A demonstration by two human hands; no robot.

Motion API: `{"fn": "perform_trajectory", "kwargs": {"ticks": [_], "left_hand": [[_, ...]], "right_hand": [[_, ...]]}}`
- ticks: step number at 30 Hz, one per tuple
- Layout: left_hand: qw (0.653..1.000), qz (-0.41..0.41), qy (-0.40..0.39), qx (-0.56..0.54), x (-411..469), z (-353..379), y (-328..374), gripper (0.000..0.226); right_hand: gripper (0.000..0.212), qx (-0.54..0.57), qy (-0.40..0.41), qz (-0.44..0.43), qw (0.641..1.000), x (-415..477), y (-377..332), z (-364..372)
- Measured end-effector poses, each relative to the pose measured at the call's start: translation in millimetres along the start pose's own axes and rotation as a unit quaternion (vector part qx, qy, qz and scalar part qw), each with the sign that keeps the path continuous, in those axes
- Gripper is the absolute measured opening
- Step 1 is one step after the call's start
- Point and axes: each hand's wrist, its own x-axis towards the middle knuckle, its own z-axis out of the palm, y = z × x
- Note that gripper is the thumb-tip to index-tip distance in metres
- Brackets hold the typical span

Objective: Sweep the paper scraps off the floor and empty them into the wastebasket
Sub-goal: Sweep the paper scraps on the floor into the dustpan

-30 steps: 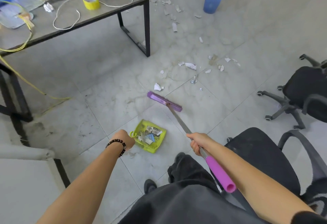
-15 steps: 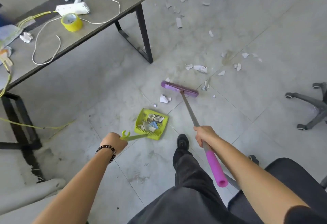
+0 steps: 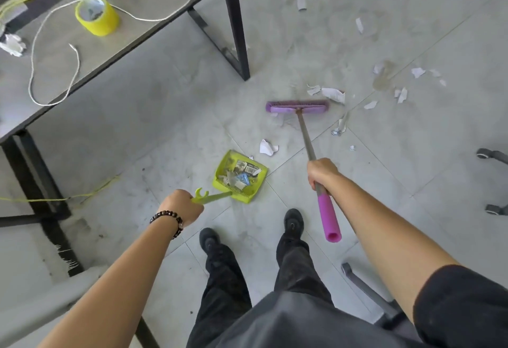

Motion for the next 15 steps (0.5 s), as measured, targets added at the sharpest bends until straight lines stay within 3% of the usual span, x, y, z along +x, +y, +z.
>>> {"fn": "perform_trajectory", "kwargs": {"ticks": [4,7,9,12,15], "left_hand": [[1.0,0.022,-0.011,0.013,21,-26,-10,0.011],[0.998,0.052,-0.031,0.024,31,-47,-21,0.011],[0.996,0.077,-0.045,0.023,32,-62,-26,0.015],[0.992,0.112,-0.051,0.017,37,-87,-31,0.025],[0.988,0.133,-0.048,0.066,44,-100,-38,0.027]], "right_hand": [[0.003,-0.033,-0.058,0.02,0.998,-35,18,25],[0.021,0.0,-0.078,0.064,0.995,-71,36,40],[0.019,0.055,-0.052,0.055,0.996,-93,46,53],[0.036,0.209,-0.024,0.133,0.969,-119,44,75],[0.033,0.302,-0.012,0.15,0.941,-126,34,92]]}}
